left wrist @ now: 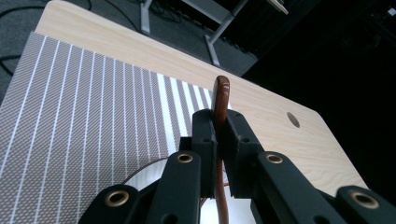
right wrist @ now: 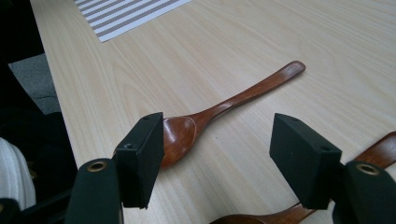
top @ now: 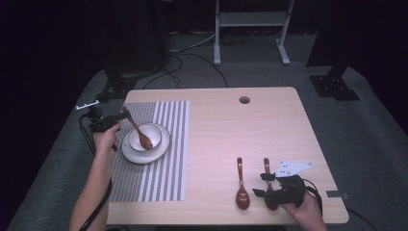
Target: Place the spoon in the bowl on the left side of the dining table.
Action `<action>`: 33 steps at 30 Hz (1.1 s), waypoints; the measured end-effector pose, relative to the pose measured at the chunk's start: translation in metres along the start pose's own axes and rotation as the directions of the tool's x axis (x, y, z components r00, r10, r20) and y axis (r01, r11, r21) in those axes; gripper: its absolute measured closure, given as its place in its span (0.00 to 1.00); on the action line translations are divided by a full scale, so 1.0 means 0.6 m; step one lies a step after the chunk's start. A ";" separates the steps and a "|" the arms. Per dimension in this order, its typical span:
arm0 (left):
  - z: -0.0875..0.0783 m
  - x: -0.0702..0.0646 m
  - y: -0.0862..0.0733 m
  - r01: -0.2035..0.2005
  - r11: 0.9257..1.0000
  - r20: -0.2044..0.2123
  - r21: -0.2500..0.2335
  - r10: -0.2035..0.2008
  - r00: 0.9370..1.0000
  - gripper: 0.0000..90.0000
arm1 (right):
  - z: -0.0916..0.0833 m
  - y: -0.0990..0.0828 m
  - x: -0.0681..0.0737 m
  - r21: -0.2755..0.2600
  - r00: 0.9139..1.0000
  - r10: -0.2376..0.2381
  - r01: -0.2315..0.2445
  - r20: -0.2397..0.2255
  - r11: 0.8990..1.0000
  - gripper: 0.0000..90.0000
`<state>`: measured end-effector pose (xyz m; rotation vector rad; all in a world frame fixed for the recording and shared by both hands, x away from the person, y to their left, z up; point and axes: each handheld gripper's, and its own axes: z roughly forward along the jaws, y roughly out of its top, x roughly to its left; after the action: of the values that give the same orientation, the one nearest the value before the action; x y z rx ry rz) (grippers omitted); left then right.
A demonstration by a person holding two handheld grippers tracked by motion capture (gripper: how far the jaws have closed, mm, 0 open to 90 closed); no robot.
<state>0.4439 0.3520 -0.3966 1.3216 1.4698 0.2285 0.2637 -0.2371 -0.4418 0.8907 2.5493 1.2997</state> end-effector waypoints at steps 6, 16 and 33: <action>-0.004 0.011 -0.005 0.013 1.000 -0.010 -0.002 -0.013 1.000 0.91 | 0.003 0.000 0.001 0.005 1.000 -0.003 0.003 -0.002 1.000 0.38; -0.010 0.028 -0.014 0.017 1.000 -0.023 0.006 -0.017 1.000 0.88 | 0.008 0.002 0.003 0.012 1.000 -0.006 0.006 -0.007 1.000 0.38; -0.013 0.029 -0.024 -0.015 0.999 -0.053 0.037 0.016 0.998 0.71 | 0.002 0.002 0.000 -0.008 1.000 0.002 -0.002 0.005 1.000 0.37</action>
<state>0.4332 0.3645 -0.4136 1.3656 1.5154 0.2502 0.2645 -0.2357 -0.4413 0.8944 2.5388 1.3057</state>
